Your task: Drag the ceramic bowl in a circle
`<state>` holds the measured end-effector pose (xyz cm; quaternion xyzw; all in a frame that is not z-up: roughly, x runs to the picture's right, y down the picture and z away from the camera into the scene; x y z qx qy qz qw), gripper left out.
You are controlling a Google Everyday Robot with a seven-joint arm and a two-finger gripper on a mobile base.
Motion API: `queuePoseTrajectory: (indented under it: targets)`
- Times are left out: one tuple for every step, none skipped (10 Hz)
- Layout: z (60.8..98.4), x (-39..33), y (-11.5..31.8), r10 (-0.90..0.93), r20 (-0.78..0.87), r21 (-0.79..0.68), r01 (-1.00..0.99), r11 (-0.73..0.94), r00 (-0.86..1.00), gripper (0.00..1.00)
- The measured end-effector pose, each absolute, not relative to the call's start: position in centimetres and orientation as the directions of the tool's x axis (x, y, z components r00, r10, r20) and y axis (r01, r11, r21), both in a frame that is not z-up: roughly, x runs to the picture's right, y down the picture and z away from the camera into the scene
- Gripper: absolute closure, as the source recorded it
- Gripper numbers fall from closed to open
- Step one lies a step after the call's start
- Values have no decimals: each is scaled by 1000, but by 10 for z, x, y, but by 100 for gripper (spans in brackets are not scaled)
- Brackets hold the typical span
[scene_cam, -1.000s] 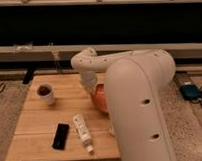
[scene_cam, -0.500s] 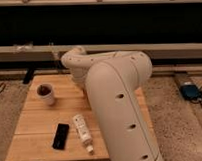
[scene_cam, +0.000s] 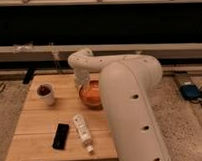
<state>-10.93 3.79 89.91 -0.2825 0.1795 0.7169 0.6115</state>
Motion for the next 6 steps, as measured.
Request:
queuePoseTrajectory:
  targets:
    - [899, -105, 39, 767, -632, -96, -971, -220, -112, 20]
    - [900, -102, 41, 756, -642, -106, -963, -250, -125, 20]
    - [900, -97, 39, 750, -648, -115, -956, -270, -134, 20]
    - [901, -92, 33, 748, -649, -120, -952, -283, -140, 20]
    - [901, -90, 33, 745, -652, -117, -952, -283, -141, 20]
    - [900, -92, 33, 745, -653, -118, -953, -281, -138, 20]
